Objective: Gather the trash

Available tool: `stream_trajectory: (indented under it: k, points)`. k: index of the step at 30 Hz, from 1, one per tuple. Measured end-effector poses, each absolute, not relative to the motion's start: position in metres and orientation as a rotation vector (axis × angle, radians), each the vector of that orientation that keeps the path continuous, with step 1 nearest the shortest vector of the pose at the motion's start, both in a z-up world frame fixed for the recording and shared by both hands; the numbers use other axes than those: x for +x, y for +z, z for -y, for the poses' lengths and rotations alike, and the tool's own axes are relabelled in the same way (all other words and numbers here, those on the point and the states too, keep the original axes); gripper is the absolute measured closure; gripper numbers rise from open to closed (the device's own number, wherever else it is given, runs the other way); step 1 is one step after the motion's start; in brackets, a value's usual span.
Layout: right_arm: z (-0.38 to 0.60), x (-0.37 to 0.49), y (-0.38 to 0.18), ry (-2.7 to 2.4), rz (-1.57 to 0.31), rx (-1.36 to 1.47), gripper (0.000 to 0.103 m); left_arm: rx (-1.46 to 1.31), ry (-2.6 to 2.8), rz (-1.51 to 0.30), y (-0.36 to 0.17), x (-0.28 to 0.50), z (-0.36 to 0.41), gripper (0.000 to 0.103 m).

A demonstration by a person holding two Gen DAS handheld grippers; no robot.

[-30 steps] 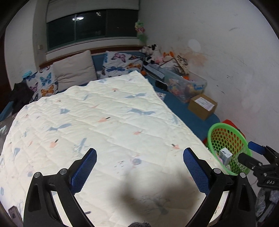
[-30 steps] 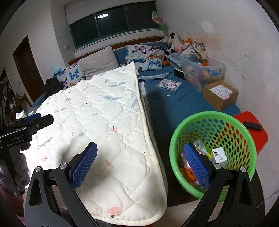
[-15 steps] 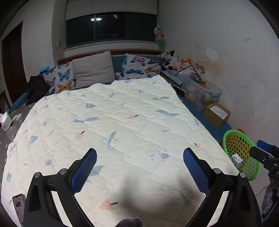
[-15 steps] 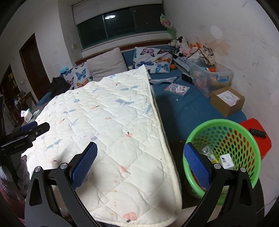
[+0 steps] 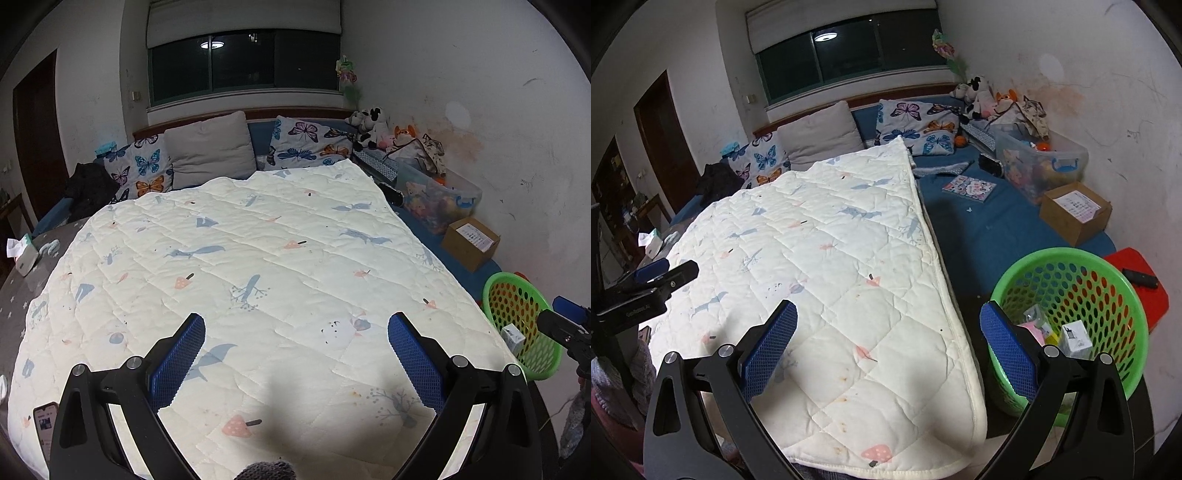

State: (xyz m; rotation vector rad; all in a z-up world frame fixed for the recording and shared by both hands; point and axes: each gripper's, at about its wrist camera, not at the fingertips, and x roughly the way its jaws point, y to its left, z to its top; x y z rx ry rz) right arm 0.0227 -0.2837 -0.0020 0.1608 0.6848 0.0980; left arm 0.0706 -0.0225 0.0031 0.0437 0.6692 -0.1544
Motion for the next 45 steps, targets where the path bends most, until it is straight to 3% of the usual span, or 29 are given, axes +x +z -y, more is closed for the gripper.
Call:
stream_trajectory:
  k: [45]
  points:
    - [0.298, 0.001, -0.001, 0.030, -0.670, 0.159, 0.005, 0.086, -0.228, -0.666, 0.001, 0.059, 0.065, 0.007]
